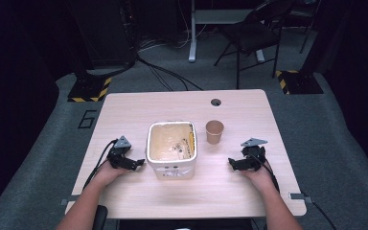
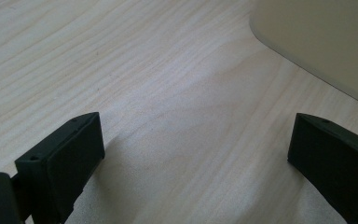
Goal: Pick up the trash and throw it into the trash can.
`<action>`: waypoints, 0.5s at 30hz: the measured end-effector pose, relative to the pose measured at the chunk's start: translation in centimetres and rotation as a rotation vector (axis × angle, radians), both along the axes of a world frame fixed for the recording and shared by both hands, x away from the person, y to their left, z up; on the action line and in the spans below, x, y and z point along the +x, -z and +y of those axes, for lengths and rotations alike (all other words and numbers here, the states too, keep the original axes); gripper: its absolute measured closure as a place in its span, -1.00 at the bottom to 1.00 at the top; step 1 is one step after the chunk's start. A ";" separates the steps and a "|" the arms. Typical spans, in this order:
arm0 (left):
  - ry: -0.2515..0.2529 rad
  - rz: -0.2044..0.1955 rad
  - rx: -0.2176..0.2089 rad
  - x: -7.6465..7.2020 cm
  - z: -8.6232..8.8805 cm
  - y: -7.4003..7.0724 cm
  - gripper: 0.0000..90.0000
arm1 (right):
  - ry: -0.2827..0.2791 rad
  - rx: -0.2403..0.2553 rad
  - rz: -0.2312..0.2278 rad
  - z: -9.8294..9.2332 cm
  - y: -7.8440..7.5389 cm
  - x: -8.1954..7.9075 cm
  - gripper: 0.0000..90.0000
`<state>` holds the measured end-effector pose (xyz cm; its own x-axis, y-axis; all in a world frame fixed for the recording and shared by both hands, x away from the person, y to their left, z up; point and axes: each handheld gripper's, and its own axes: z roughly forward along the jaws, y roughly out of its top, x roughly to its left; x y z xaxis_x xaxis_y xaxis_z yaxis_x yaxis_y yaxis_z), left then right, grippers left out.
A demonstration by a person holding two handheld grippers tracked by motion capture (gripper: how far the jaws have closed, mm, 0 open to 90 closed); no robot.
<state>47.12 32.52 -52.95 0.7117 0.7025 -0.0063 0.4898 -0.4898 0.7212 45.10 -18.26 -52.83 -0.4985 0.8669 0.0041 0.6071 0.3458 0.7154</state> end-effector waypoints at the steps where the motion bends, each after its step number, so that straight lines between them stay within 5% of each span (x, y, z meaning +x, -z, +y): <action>1: 0.001 0.000 0.001 0.0 0.0 0.0 -0.92 | 0.000 0.000 -0.003 -0.1 0.0 0.0 -0.92; 13: 0.002 -0.002 -0.002 0.0 0.0 0.0 -0.92 | 0.032 -0.008 0.020 -0.6 -0.8 -0.4 -0.48; 15: 0.002 -0.002 -0.002 0.0 0.0 0.0 -0.92 | 0.040 -0.041 0.017 -0.7 -1.1 -0.5 -0.32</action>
